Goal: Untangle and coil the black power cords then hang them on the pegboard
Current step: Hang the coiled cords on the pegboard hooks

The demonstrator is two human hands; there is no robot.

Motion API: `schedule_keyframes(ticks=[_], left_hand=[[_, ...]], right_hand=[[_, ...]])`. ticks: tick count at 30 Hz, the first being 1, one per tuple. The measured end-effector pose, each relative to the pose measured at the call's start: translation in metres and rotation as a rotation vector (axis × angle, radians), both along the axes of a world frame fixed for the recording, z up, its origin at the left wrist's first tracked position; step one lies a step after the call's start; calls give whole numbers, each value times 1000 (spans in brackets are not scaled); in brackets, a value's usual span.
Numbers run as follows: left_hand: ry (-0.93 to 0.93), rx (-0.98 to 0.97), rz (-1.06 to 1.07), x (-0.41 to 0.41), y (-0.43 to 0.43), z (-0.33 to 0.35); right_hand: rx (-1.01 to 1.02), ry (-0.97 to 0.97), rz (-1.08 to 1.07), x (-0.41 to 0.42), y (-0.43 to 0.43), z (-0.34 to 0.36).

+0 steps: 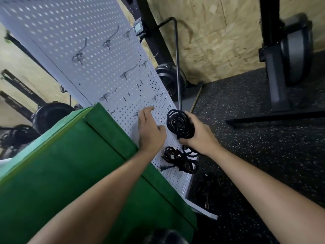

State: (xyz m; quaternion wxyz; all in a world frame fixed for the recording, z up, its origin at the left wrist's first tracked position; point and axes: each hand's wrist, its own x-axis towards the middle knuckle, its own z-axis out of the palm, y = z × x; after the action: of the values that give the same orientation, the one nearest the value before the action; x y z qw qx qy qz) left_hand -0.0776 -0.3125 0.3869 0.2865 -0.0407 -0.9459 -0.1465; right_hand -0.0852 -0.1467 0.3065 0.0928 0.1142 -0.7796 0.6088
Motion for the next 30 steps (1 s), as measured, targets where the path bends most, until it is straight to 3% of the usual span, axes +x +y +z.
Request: schedule_keyframes(ticks=[8,12,16,30], left_hand=[[219,189,137,-12,-5,17],[128,137,180,-26,-16,8],[-39,237,170,-31,-20,6],[32,441,146,-25,-15,8]], right_hand=[[-57,91,20,-10,-28,34],[-108,95,24,-13,-34,36],[-85,145,25,-20,-42,47],[-169,243,-7,-37,-59,53]])
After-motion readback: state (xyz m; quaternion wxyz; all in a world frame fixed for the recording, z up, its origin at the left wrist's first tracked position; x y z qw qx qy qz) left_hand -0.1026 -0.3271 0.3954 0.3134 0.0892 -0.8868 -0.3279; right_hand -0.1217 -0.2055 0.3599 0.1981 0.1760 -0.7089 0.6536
